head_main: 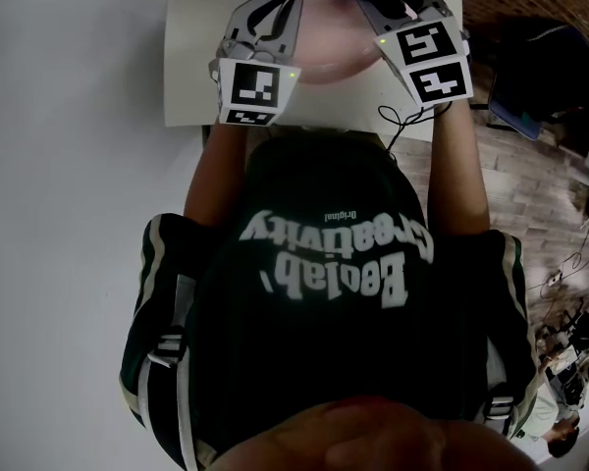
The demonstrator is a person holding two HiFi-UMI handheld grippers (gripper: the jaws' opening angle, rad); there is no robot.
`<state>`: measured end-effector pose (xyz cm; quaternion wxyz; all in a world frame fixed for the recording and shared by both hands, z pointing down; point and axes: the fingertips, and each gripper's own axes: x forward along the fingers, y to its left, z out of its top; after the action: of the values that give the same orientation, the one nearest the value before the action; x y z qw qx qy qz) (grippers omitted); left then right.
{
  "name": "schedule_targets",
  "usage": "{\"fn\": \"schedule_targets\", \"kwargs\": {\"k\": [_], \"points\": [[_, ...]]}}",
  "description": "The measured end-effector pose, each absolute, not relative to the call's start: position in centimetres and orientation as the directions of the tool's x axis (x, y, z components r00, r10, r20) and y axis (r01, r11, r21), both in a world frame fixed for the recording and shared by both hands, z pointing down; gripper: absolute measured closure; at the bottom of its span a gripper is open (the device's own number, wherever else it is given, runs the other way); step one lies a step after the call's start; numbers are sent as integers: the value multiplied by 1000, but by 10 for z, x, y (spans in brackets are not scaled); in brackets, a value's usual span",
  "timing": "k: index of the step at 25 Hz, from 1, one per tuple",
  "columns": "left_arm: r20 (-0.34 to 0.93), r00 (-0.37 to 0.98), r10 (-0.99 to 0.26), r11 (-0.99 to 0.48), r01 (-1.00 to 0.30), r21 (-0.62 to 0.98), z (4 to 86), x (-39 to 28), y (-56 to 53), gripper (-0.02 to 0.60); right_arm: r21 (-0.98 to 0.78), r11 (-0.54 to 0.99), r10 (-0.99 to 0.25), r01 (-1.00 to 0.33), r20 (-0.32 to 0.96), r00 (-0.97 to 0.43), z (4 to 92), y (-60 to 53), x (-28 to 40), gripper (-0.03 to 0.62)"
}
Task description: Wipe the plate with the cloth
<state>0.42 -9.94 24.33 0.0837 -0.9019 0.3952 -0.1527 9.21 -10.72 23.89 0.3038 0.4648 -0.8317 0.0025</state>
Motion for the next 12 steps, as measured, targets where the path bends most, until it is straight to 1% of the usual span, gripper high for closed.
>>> {"fn": "schedule_targets", "kwargs": {"k": [12], "points": [[151, 629, -762, -643, -712, -283, 220, -9, -103, 571, 226, 506, -786, -832, 517, -338, 249, -107, 133, 467]]}}
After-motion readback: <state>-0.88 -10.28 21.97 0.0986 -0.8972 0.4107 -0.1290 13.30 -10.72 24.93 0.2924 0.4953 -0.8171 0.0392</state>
